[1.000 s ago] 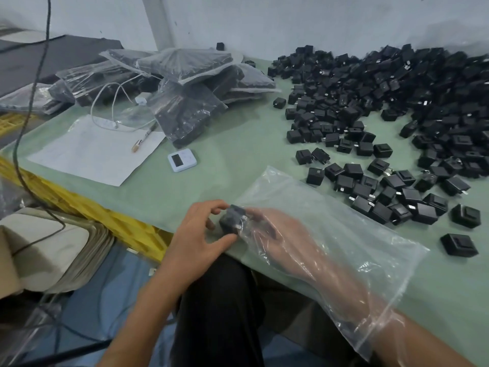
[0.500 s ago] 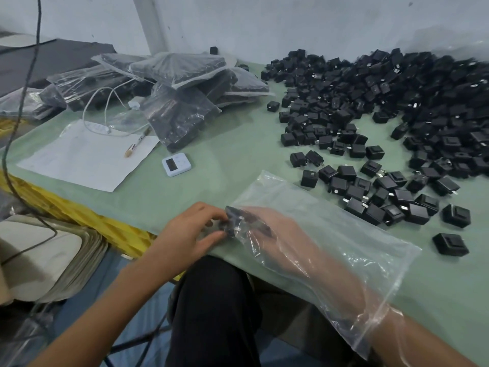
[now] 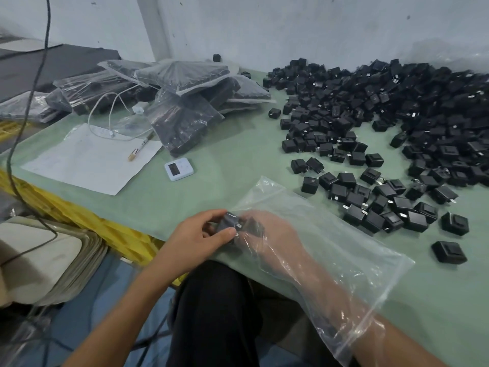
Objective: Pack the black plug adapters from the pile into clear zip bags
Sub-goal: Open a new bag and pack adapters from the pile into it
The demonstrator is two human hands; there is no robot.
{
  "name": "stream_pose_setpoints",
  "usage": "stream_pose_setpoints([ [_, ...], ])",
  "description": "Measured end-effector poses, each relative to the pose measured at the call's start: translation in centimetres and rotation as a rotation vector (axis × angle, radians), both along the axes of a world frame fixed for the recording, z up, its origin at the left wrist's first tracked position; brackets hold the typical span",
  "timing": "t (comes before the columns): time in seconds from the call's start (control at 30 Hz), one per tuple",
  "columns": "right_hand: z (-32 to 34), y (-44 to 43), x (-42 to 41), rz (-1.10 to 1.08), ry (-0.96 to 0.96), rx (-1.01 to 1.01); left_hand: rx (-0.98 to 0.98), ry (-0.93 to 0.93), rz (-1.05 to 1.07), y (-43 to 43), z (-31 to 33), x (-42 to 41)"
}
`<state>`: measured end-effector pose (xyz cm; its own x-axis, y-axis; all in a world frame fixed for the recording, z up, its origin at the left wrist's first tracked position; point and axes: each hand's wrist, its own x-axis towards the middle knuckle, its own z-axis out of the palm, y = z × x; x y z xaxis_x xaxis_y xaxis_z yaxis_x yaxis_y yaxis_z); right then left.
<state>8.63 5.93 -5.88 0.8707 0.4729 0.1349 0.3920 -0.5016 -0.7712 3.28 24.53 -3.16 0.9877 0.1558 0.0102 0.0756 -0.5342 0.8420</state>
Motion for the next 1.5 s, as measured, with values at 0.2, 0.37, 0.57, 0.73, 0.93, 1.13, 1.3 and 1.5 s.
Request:
stream_pose_setpoints([
  [0.2, 1.9, 0.1, 2.0, 0.133, 0.124, -0.26, 0.052, -0.038, -0.05, 0.1, 0.1, -0.1],
  [0.37, 2.4, -0.1, 1.7, 0.225, 0.124, -0.289, 0.06, -0.043, -0.038, 0.3, -0.3, -0.3],
  [0.57, 1.8, -0.2, 0.9, 0.153, -0.006, -0.336, -0.033, -0.102, 0.024, 0.2, -0.7, -1.0],
  [0.73, 1.1, -0.1, 0.5, 0.111, -0.124, -0.372, 0.057, -0.239, 0.067, -0.6, -0.9, -1.9],
  [0.93, 2.8, 0.3, 0.2, 0.174, -0.112, -0.349, -0.159, -0.099, 0.272, -0.5, 0.3, 0.4],
  [1.13, 5.2, -0.1, -0.5, 0.244, -0.09, -0.285, 0.161, -0.004, 0.376, -2.4, 0.4, 4.5],
  [1.3, 5.7, -0.7, -1.6, 0.223, -0.014, -0.17, 0.337, 0.064, 0.284, -2.6, 0.3, 5.0],
  [1.5, 7.0, -11.0, -2.3, 0.223, 0.204, -0.186, 0.373, 0.006, 0.238, -2.2, -0.5, 5.5],
])
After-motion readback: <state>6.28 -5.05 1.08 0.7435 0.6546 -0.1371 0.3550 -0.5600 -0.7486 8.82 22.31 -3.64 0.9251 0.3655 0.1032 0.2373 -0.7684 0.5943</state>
